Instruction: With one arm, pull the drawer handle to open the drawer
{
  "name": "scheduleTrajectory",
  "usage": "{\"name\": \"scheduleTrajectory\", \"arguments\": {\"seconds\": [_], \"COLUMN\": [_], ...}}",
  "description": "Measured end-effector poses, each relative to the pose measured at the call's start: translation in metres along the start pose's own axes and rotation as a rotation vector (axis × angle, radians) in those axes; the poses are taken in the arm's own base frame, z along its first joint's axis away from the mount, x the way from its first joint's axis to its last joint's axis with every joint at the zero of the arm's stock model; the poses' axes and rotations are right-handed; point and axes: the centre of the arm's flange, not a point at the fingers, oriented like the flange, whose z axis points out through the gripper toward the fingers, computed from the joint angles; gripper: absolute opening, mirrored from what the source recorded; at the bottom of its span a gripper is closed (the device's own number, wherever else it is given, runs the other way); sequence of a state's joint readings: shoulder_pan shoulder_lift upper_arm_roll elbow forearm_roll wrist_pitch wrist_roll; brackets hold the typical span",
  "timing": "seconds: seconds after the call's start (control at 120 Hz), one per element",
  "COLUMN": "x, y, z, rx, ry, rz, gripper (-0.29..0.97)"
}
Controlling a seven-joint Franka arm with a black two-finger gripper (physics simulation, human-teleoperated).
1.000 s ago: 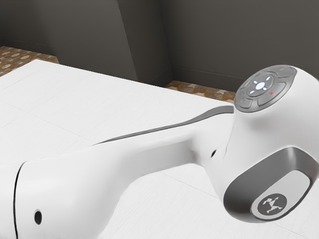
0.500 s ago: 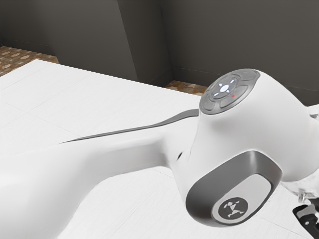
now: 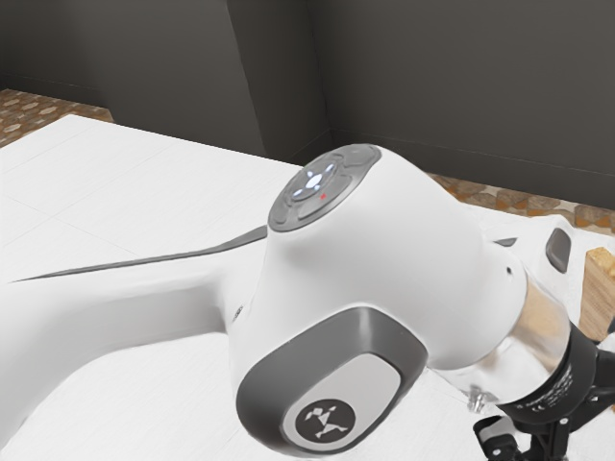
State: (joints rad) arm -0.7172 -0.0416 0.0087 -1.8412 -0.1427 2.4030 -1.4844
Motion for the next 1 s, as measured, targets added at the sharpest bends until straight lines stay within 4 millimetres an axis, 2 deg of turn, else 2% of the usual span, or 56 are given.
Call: {"name": "scheduleTrajectory", "arguments": {"seconds": [0.267, 0.483, 0.55, 0.608, 0.658, 0.733, 0.767, 0.792, 0.817, 0.842, 0.867, 0.9, 0.958, 0.975, 1.0], "x": [0.0, -0.003, 0.004, 0.002, -0.011, -0.024, -0.022, -0.015, 0.0, 0.02, 0.041, 0.087, 0.187, 0.206, 0.225], "y": [-0.02, -0.021, -0.014, -0.008, -0.006, -0.006, 0.003, 0.008, 0.011, 0.009, 0.006, -0.001, -0.029, -0.038, -0.048], "z": [-0.036, -0.058, -0.091, -0.142, -0.192, -0.24, -0.277, -0.302, -0.316, -0.322, -0.319, -0.314, -0.31, -0.31, -0.308], "rx": [-0.022, -0.031, -0.093, -0.179, -0.261, -0.301, -0.293, -0.26, -0.202, -0.133, -0.054, 0.051, 0.212, 0.254, 0.314], "ry": [0.012, 0.016, 0.03, 0.039, 0.04, 0.039, 0.049, 0.062, 0.076, 0.091, 0.109, 0.171, 0.276, 0.302, 0.329], "rz": [0.012, 0.025, 0.011, 0.013, 0.034, 0.055, 0.064, 0.066, 0.055, 0.033, 0.009, -0.047, -0.161, -0.172, -0.169], "gripper": [0.67, 0.66, 0.65, 0.64, 0.64, 0.65, 0.65, 0.65, 0.66, 0.66, 0.66, 0.67, 0.67, 0.67, 0.67]}}
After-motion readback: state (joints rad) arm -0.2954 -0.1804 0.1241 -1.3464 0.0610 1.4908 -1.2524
